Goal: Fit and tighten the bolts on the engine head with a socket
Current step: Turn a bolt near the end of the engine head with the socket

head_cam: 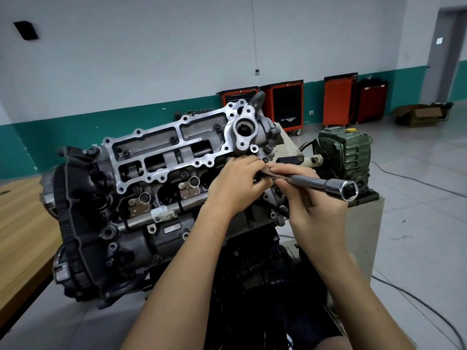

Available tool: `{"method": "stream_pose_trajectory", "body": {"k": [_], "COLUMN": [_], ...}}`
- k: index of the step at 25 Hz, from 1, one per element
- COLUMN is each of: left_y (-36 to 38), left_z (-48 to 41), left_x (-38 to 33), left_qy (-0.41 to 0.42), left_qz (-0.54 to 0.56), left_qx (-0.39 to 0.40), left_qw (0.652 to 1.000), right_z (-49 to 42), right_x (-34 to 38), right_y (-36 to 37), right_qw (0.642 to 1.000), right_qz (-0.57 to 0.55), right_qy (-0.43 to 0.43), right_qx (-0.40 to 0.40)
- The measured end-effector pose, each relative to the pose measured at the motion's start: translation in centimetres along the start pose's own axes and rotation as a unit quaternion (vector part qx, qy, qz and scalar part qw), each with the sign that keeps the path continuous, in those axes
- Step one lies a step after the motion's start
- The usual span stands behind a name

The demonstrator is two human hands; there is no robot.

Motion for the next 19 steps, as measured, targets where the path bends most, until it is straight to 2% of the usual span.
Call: {"method": "stream_pose_trajectory", "body": {"k": [5,9,15,19], "left_y": [-0.1,0.1,0.0,0.0], "left_z": [0.0,0.0,0.0,0.1], "left_x": [-0.1,-0.1,-0.1,-0.1], "left_qy": [0.003,-0.002,0.0,-0.004], "left_qz": [0.001,-0.004,-0.004,0.0], "left_qx": [-0.004,0.002,0.004,0.0], "left_qw": [1.0,1.0,1.0,1.0], "right_z": [-0.3,0.2,-0.2,0.3], "right_x": [-0.5,0.3,0.5,0.6], "right_y": [-0.9,0.0,-1.1,-0.2], "right_qw": [0.997,1.0,0.999,1.0], "right_qz": [-0.052,-0.011,-0.018,0.01], "right_qy": [0.046,0.0,0.009,0.005], "right_qx": [-0.039,0.01,-0.046,-0.009]}}
Point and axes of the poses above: each hand's wrist, its own z-axis away from the middle knuckle, its own y-axis out of the palm, x = y × z, the point moved 9 cm from there along -z, towards the middle knuckle, and after that the axes turned 7 degrees about y, right-handed, at the moved point
